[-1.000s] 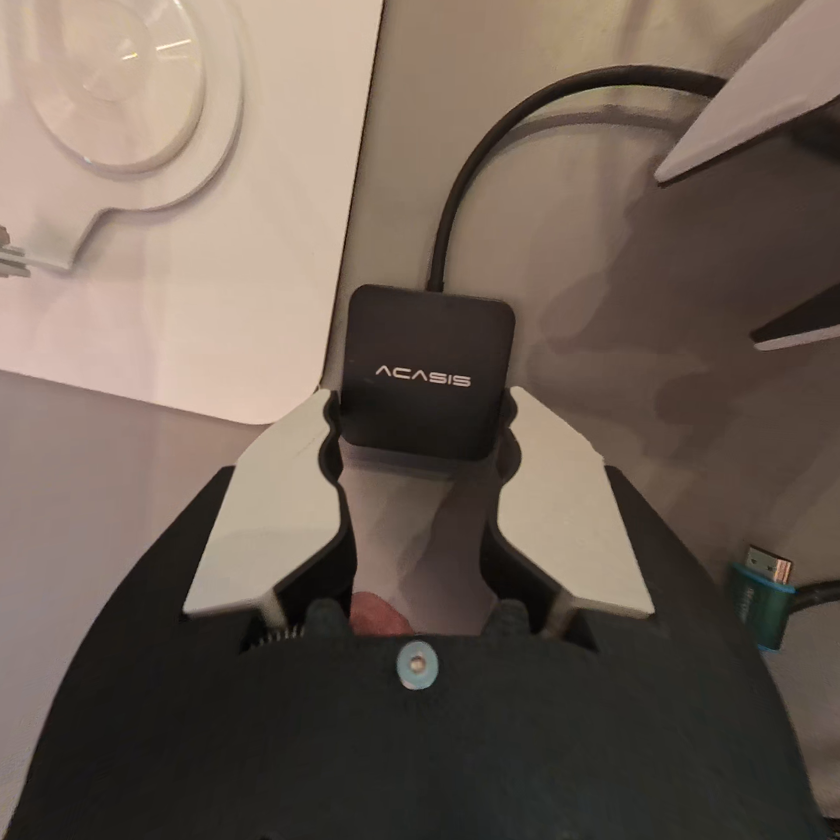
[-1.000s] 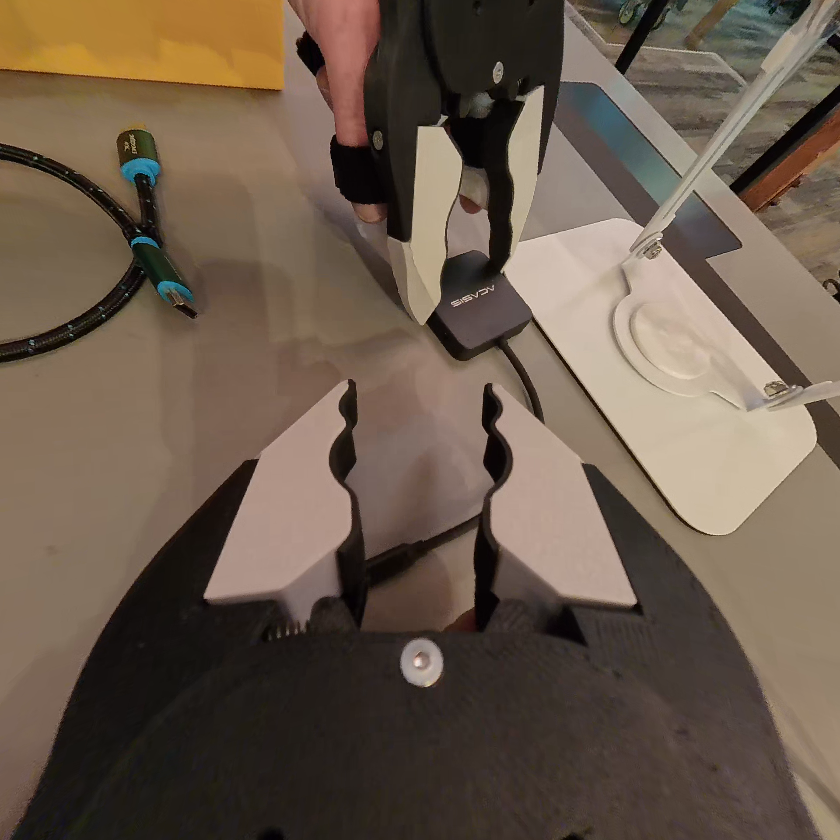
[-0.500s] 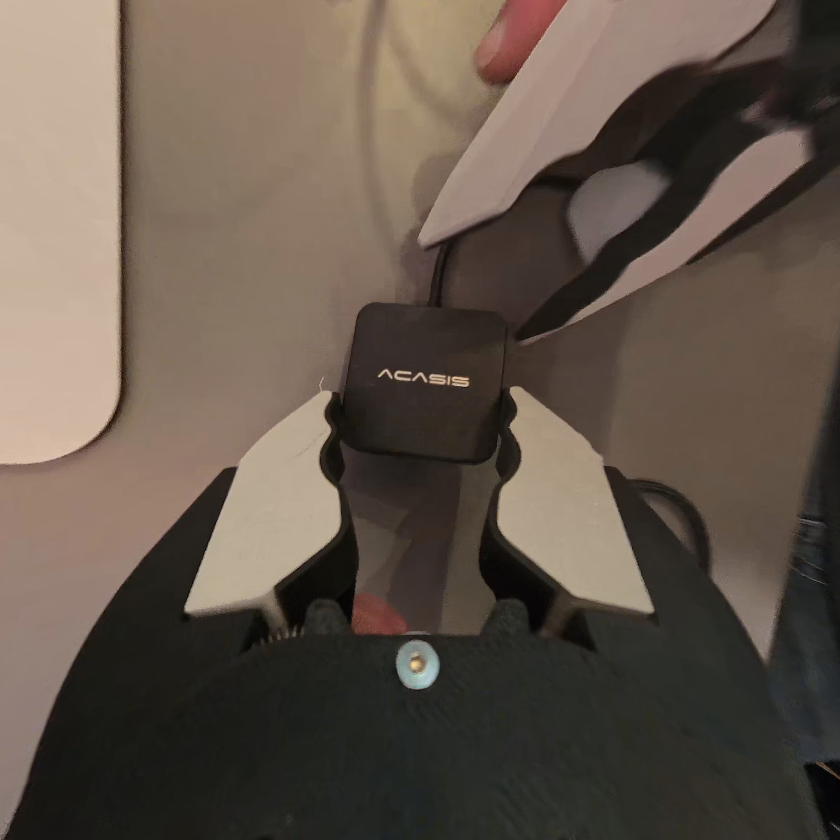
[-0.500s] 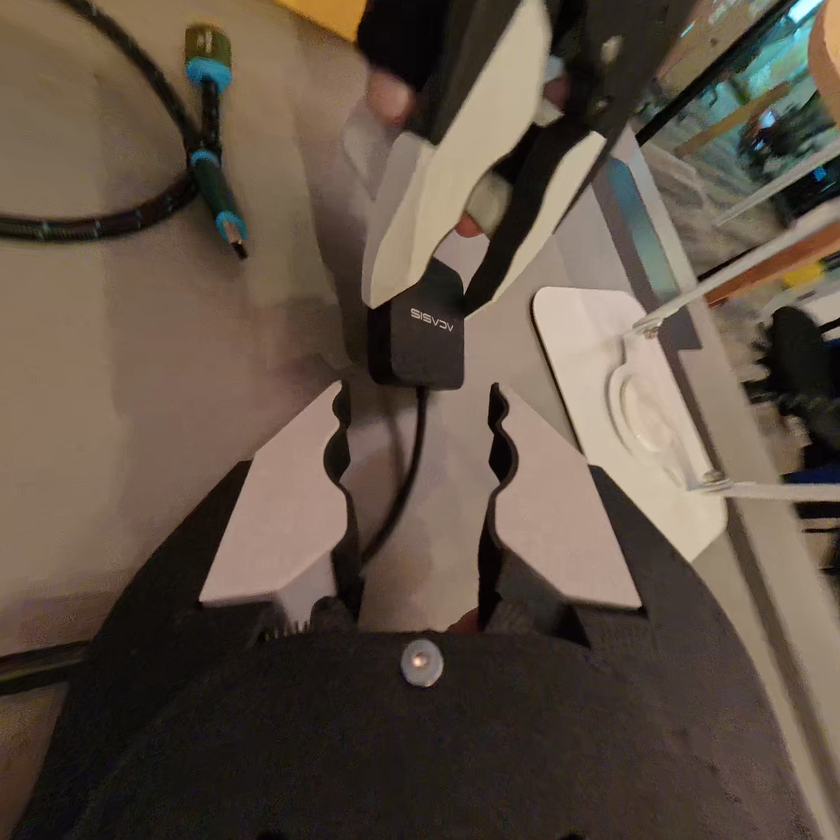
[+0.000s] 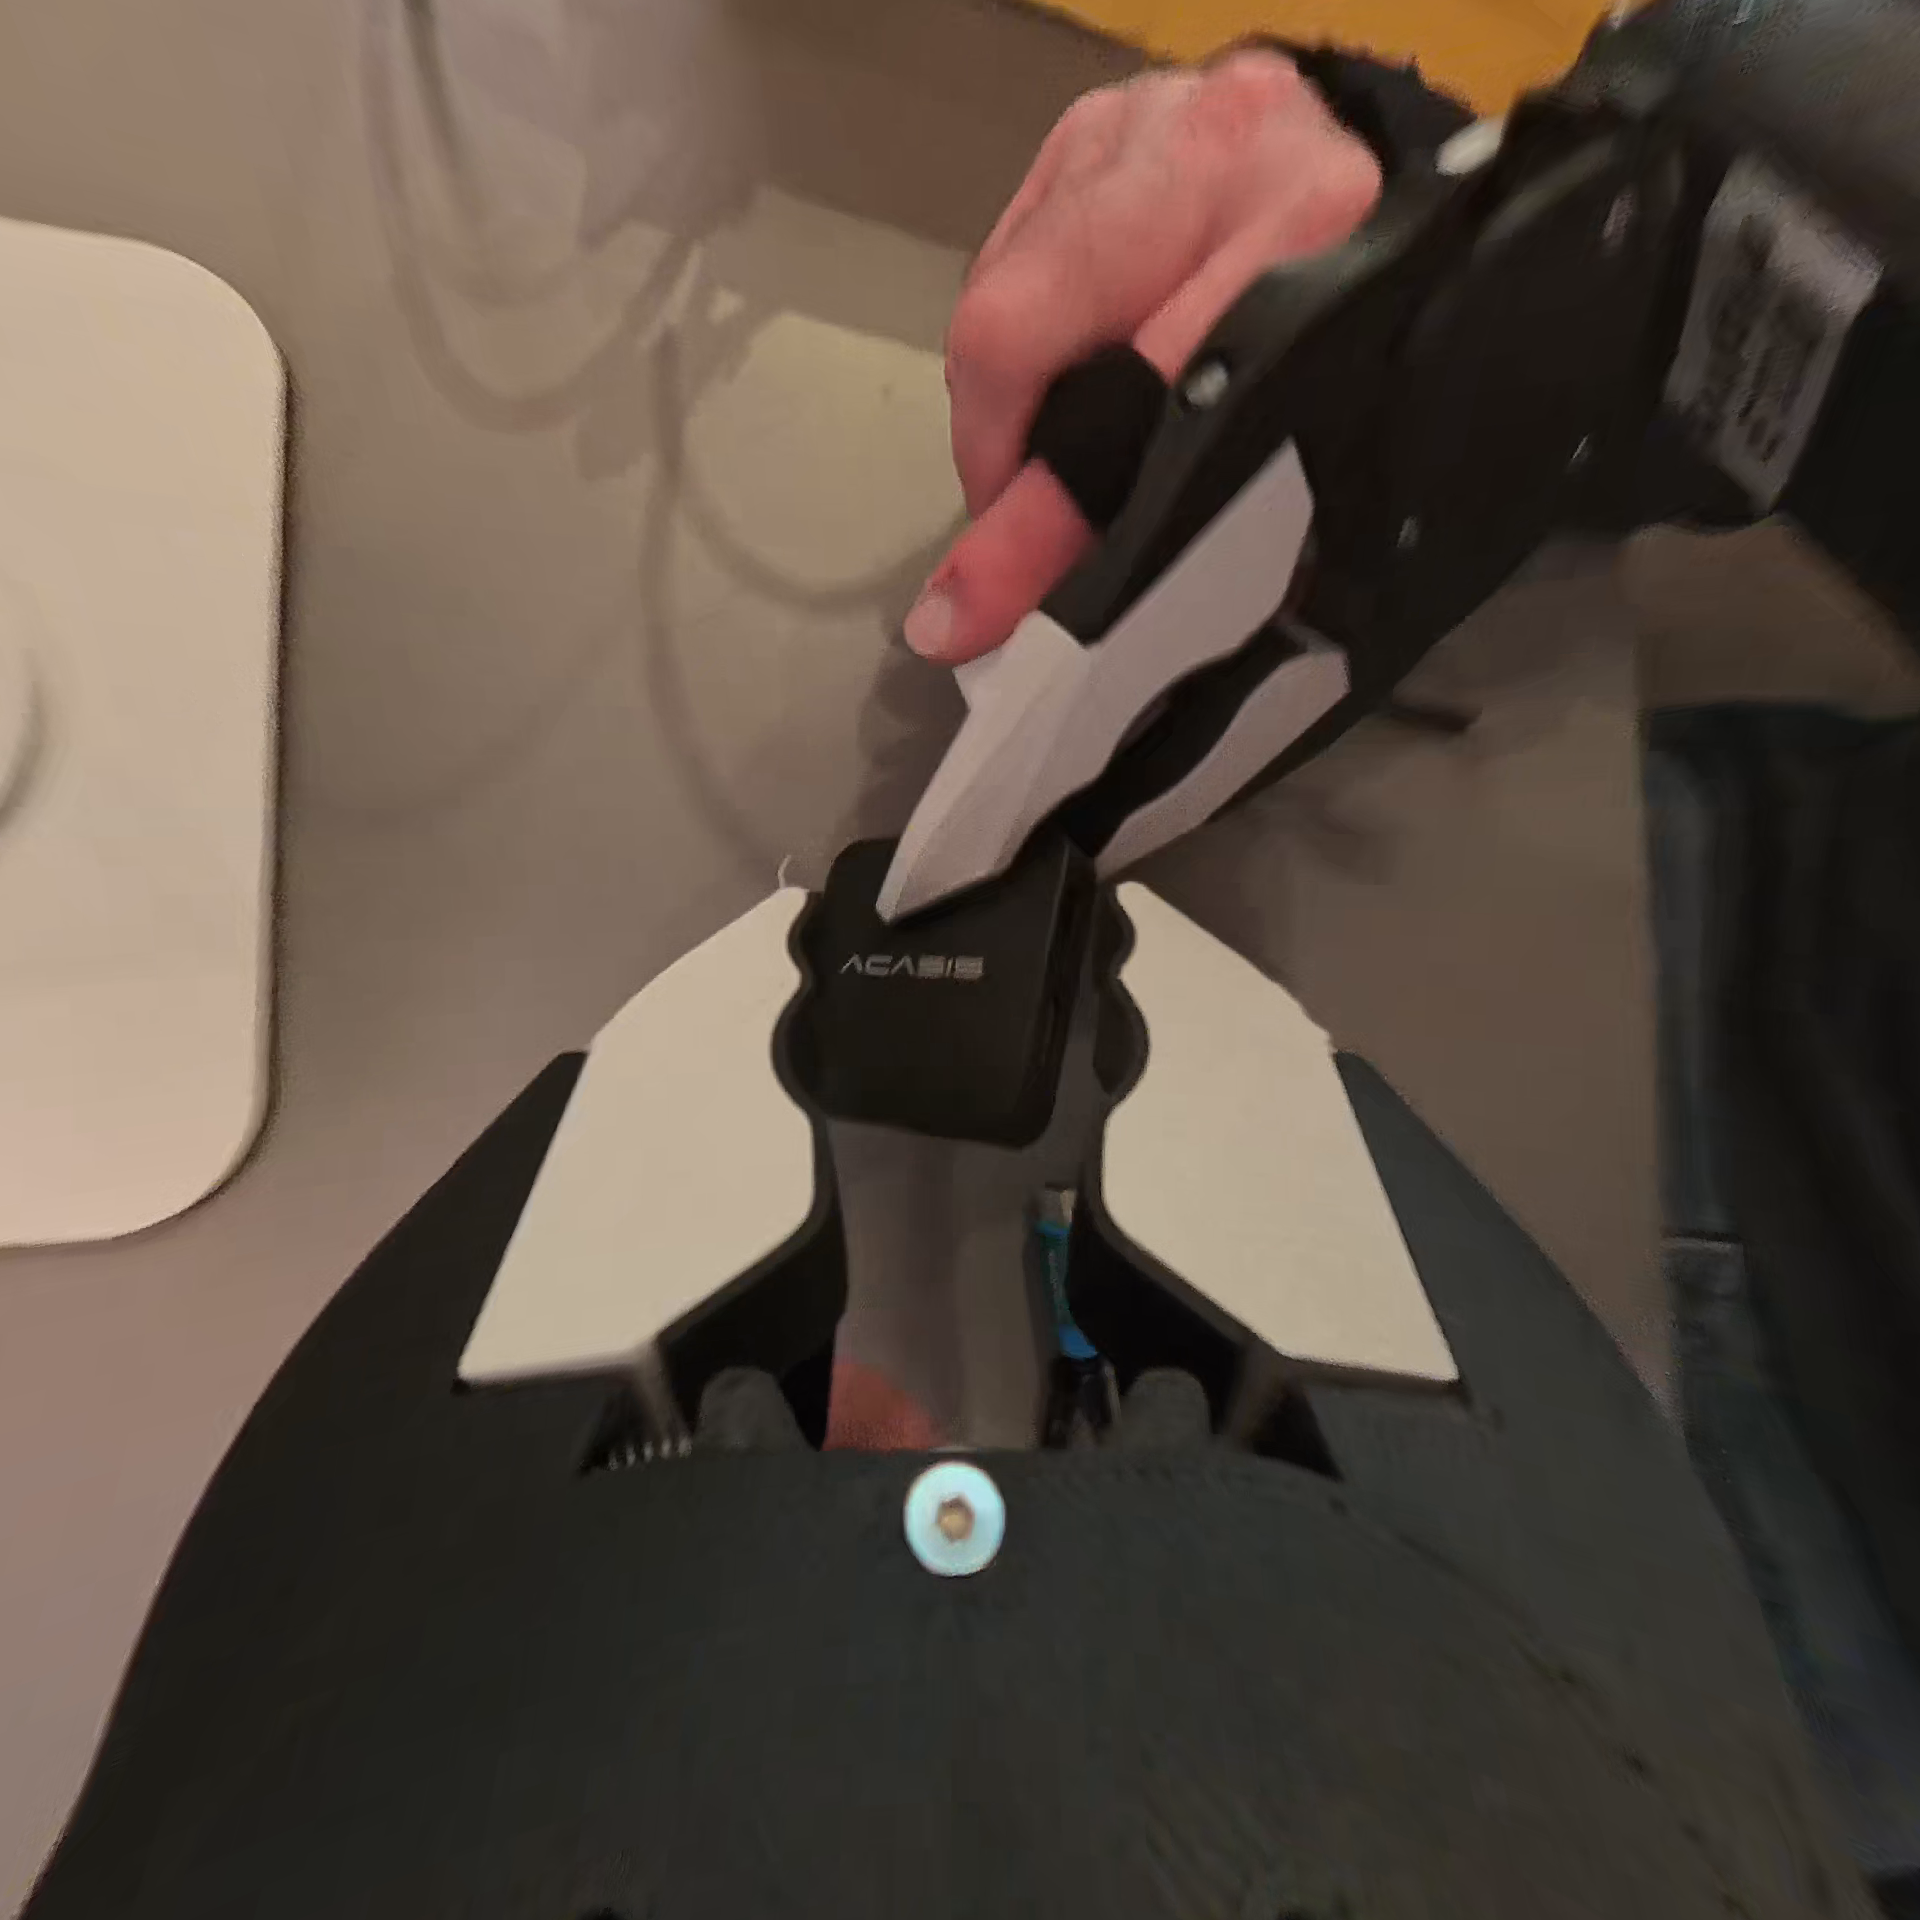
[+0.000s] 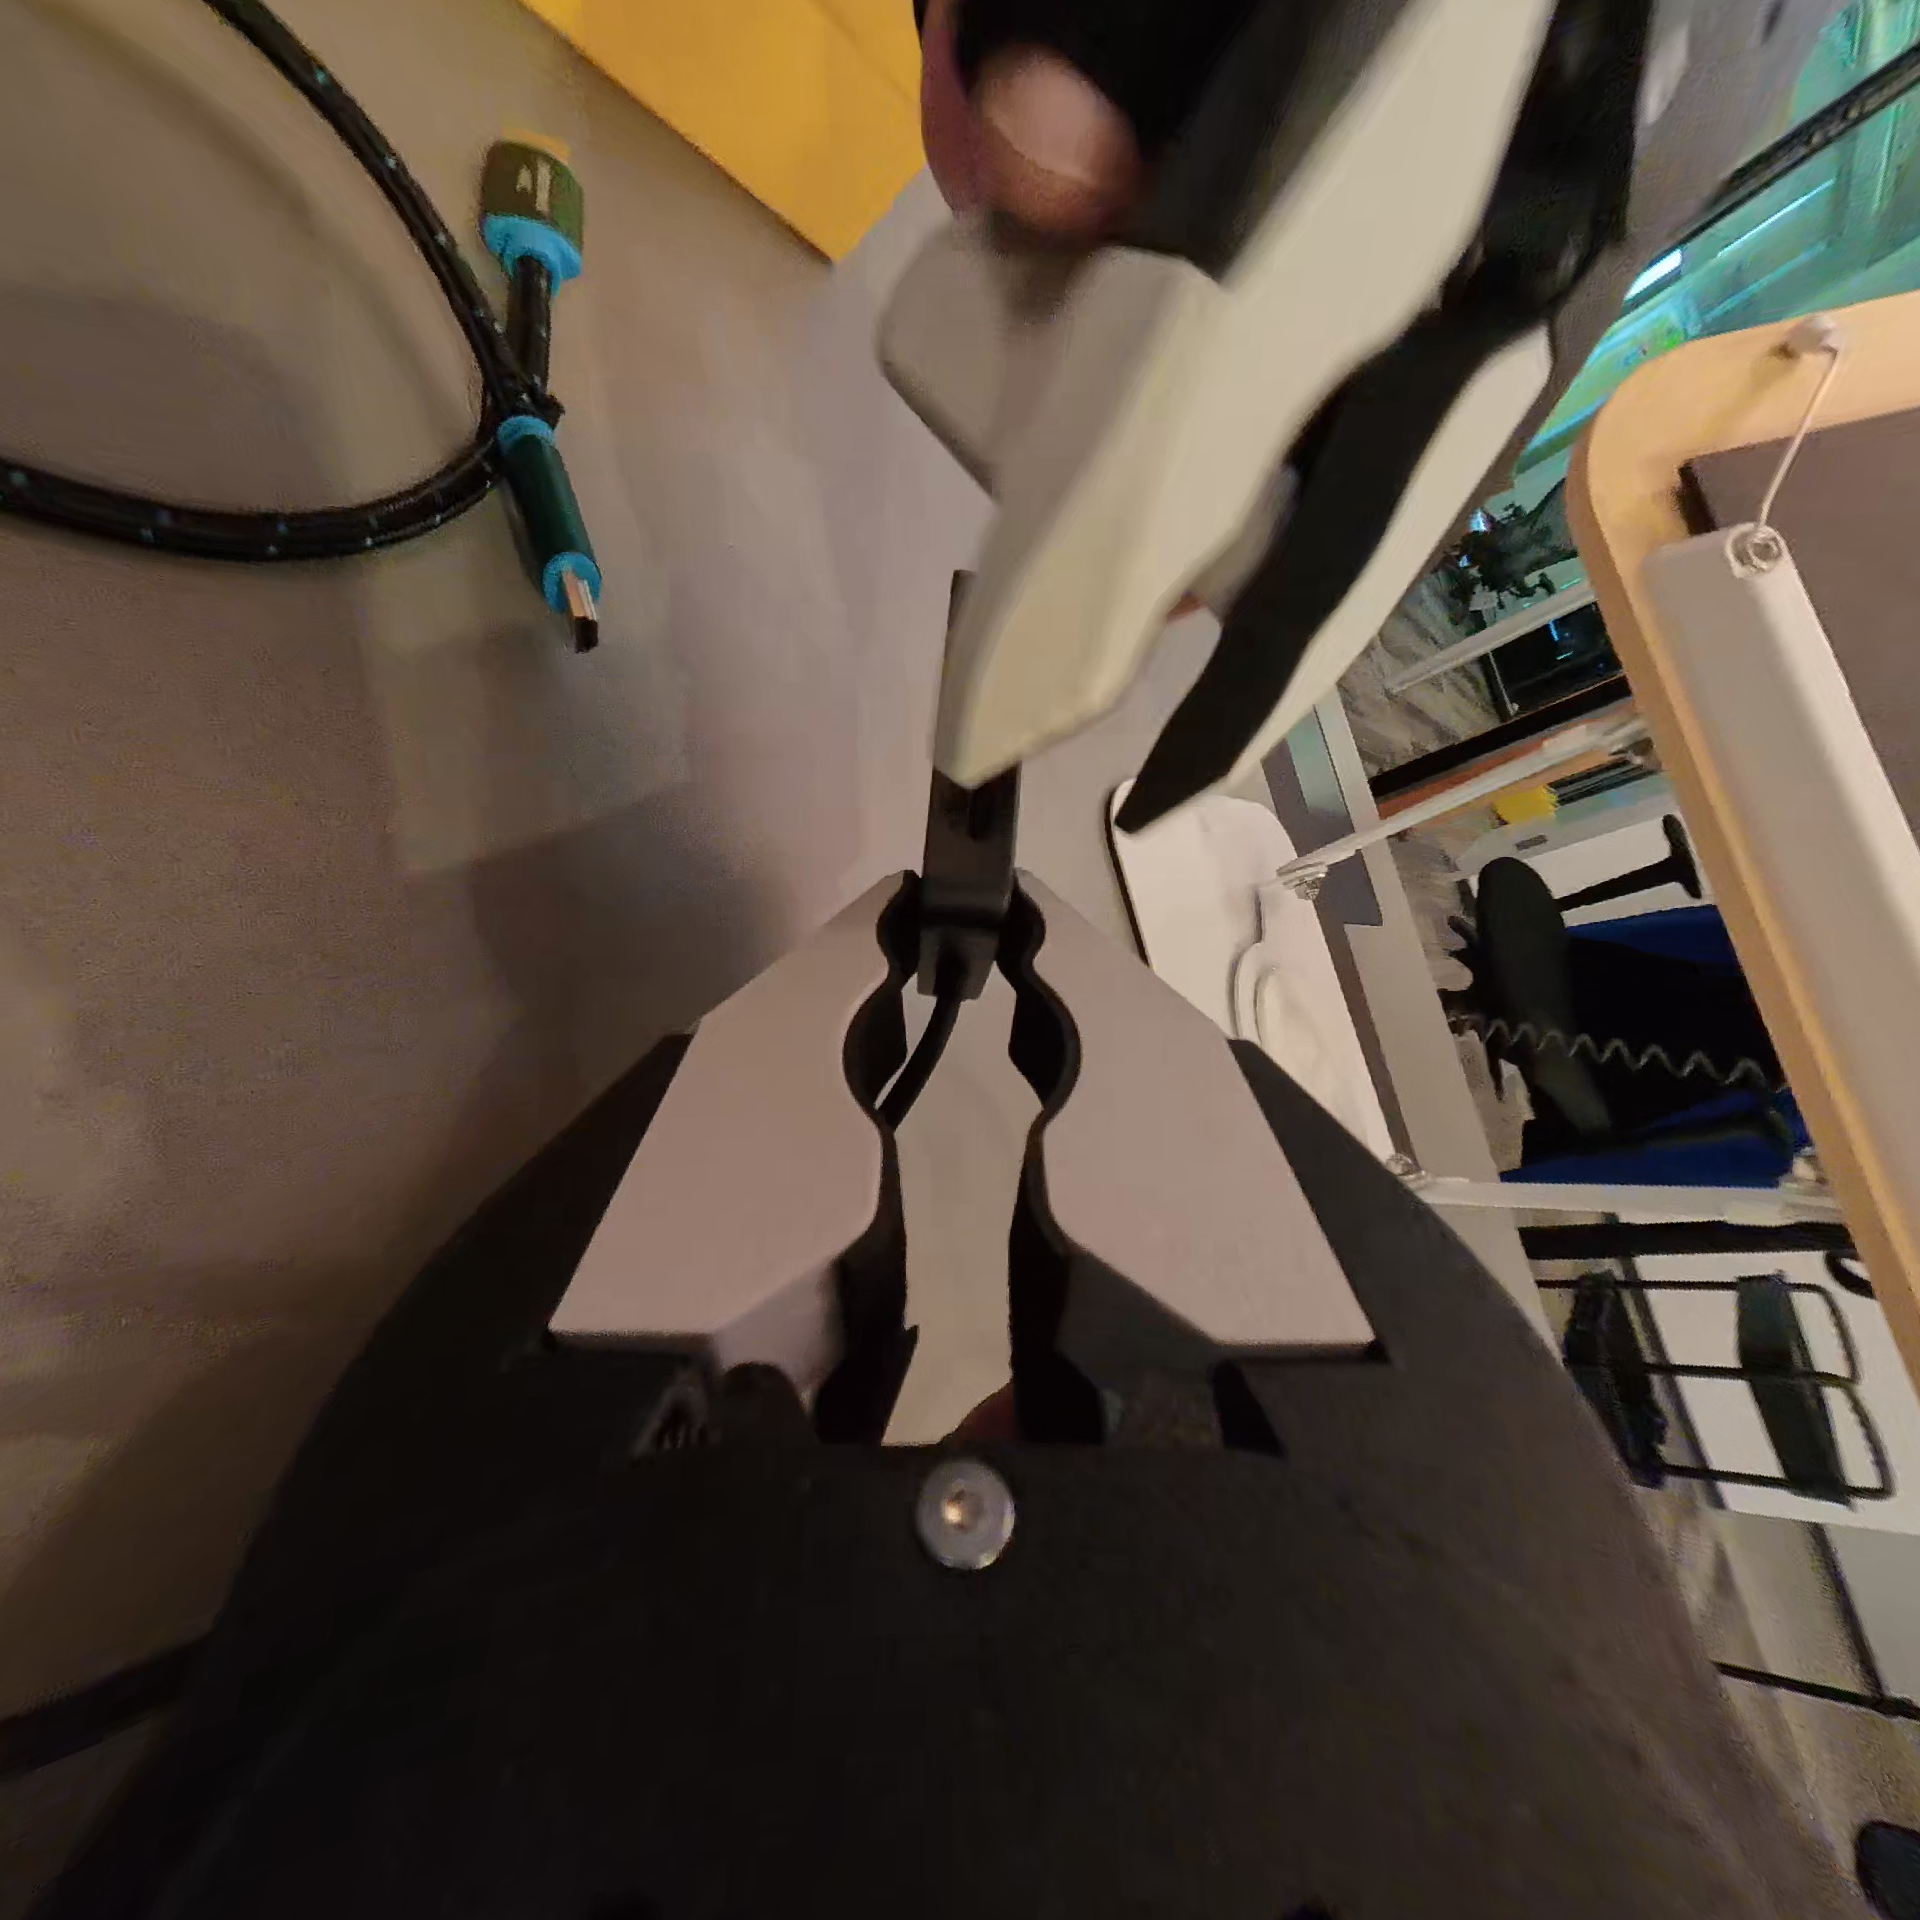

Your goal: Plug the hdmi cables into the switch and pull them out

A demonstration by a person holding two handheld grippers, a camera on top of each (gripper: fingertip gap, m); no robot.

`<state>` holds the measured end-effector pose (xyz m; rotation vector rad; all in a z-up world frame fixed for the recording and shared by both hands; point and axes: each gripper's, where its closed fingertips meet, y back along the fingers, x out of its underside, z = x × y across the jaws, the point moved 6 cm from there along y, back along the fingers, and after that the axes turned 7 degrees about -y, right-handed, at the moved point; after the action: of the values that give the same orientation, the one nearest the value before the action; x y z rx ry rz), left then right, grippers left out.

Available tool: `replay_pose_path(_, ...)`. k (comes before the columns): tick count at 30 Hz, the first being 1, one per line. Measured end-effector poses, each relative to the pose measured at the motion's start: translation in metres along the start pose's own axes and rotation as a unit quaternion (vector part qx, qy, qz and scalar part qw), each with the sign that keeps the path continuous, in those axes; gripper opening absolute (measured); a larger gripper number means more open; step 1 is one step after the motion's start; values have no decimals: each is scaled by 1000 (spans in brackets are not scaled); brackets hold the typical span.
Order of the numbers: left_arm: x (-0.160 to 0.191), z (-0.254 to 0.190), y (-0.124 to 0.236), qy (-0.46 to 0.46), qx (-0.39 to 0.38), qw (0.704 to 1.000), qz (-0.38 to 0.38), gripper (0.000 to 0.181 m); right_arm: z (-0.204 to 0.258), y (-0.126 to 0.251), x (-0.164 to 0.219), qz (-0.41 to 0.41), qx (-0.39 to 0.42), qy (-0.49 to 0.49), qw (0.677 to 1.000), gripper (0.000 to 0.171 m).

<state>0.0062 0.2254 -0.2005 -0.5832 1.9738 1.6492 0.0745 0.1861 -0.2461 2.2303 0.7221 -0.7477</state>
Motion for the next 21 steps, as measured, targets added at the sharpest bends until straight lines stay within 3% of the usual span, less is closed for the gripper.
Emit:
replay_pose_path(4, 0, -25, 10, -140, -132, 977, 90, 52, -9, 8, -1, -11, -1, -30, 999, 11)
replay_pose_path(7, 5, -39, 4, -236, -220, 932, 165, 38, -9, 15, -8, -32, -14, -38, 999, 11)
replay_pose_path(9, 5, -41, 2, -273, -276, 903, 182, 16, -4, 17, -11, -37, -19, -26, 999, 11)
replay_pose_path(12, 5, -46, 3, -288, -293, 897, 164, 15, -4, 21, -13, -52, -12, -29, 998, 14)
replay_pose_path(16, 3, -53, 7, -283, -285, 907, 130, 14, -12, 24, -12, -79, -6, -55, 995, 38)
replay_pose_path(21, -1, -63, 4, -298, -266, 912, 96, 14, 0, 25, -16, -94, -65, -57, 992, 40)
